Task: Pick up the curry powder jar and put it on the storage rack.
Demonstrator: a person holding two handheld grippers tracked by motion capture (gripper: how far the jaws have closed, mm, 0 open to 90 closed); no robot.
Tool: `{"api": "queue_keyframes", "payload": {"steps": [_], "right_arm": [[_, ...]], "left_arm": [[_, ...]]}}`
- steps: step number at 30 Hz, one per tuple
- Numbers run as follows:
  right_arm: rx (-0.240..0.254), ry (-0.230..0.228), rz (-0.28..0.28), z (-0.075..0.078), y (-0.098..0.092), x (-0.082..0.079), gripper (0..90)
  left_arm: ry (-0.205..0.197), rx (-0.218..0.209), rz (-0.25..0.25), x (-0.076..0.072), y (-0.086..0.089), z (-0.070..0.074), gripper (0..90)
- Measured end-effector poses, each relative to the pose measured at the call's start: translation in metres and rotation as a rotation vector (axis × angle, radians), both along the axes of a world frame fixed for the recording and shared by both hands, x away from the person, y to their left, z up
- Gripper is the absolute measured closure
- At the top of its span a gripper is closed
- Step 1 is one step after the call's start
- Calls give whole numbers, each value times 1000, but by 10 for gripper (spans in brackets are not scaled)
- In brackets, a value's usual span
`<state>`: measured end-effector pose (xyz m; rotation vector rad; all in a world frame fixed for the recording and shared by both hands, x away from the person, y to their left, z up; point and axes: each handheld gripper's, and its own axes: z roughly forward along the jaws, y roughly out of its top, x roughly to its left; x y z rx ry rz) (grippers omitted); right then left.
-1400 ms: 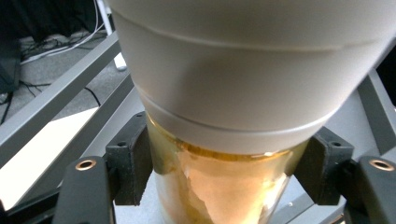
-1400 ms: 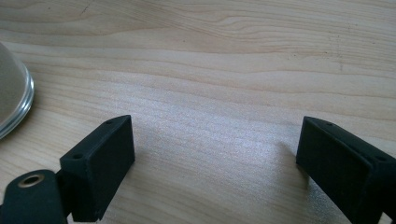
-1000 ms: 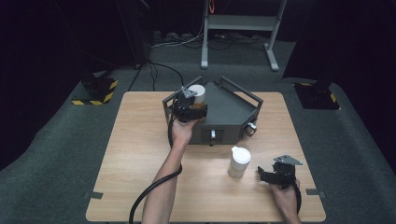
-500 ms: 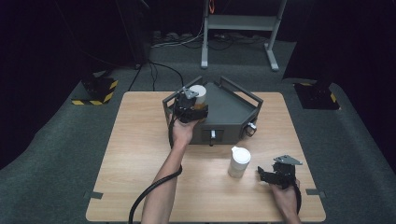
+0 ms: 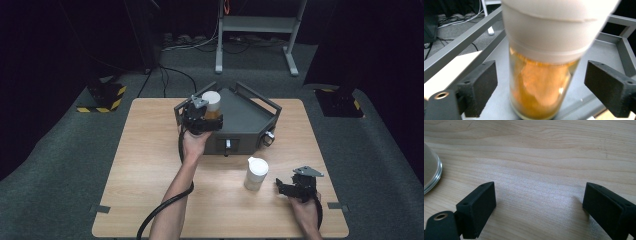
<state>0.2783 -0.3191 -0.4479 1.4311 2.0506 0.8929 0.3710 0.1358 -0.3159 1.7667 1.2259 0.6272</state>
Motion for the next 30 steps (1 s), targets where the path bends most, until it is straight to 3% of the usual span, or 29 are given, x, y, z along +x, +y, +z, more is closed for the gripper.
{"api": "queue_keyframes", "payload": {"steps": [4, 10, 16, 24, 30], "right_arm": [[4, 2, -4, 0, 1, 0, 117], [4, 2, -4, 0, 1, 0, 117], [5, 1, -2, 0, 0, -1, 123], [5, 1, -2, 0, 0, 0, 122], [3, 0, 0, 0, 0, 0, 122]], "left_arm": [[9, 10, -12, -12, 9, 0, 66], [28, -14, -18, -33, 21, -6, 49], [19, -9, -24, -57, 32, -13, 41], [32, 6, -8, -73, 42, -27, 35], [37, 40, -17, -80, 41, -40, 31]]}}
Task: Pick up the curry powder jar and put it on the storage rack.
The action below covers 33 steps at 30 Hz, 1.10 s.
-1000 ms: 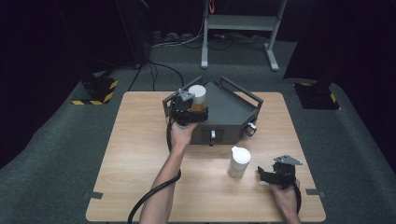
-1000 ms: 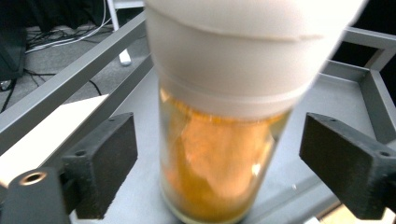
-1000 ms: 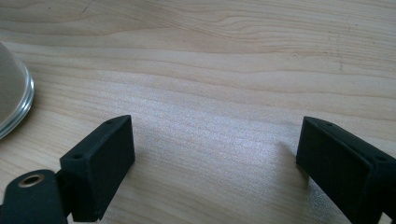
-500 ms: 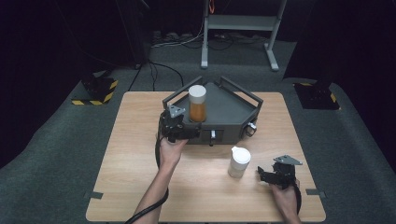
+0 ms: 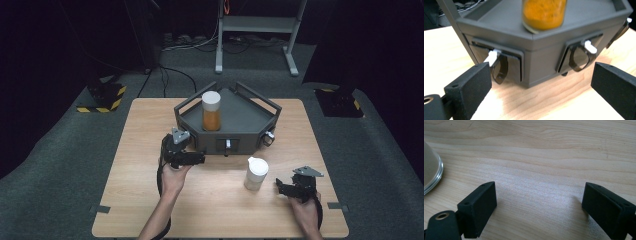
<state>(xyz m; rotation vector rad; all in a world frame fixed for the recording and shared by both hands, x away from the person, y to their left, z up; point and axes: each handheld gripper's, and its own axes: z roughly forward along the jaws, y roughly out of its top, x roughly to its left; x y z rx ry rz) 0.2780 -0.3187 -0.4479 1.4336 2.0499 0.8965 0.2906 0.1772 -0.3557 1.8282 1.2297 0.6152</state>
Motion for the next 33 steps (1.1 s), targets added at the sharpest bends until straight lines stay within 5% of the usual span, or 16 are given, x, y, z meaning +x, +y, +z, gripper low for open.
{"api": "queue_keyframes", "payload": {"steps": [33], "right_arm": [[0, 0, 0, 0, 0, 0, 121]], "left_arm": [[66, 104, -46, -13, -12, -63, 44]]}}
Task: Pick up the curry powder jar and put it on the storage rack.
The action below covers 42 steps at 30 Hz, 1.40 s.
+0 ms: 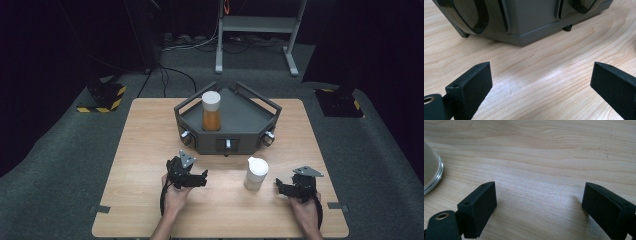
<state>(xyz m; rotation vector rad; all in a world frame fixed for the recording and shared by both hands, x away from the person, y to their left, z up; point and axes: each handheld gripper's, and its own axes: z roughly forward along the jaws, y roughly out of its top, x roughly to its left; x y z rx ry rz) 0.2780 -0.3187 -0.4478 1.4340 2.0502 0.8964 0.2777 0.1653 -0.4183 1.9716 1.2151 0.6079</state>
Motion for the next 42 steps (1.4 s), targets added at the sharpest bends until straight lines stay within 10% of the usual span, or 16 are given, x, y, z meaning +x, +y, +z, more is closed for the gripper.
{"api": "queue_keyframes", "payload": {"steps": [42], "right_arm": [[-1, -1, 1, 0, 0, 0, 122]], "left_arm": [[81, 1, 59, 6, -1, -33, 59]]}}
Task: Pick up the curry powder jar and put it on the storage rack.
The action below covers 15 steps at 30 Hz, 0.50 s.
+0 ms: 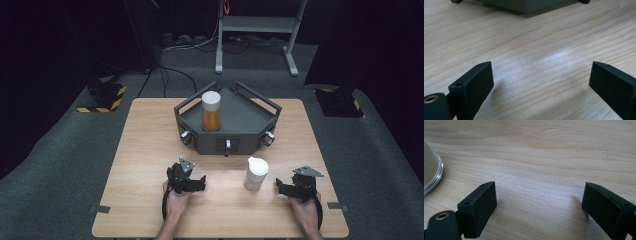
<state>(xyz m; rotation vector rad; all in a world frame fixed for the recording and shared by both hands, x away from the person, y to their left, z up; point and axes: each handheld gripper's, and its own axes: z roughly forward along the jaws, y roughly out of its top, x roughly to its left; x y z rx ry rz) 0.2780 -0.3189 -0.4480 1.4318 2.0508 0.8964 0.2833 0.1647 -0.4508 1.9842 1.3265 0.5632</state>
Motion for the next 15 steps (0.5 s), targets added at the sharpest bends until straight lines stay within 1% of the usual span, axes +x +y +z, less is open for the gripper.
{"api": "queue_keyframes", "payload": {"steps": [1, 2, 6, 9, 15], "right_arm": [[1, 1, 0, 0, 0, 0, 121], [1, 1, 0, 0, 0, 0, 121], [1, 1, 1, 0, 0, 0, 120], [1, 1, 0, 0, 0, 0, 121], [1, 2, 0, 0, 0, 0, 118]], "left_arm": [[3, 4, 1, 0, 0, 0, 60], [-5, 8, -1, -2, -1, -1, 61], [2, 3, 5, -1, 0, -1, 63], [1, 20, 5, -1, -3, 0, 60], [3, 21, 15, -1, -4, 0, 49]]}}
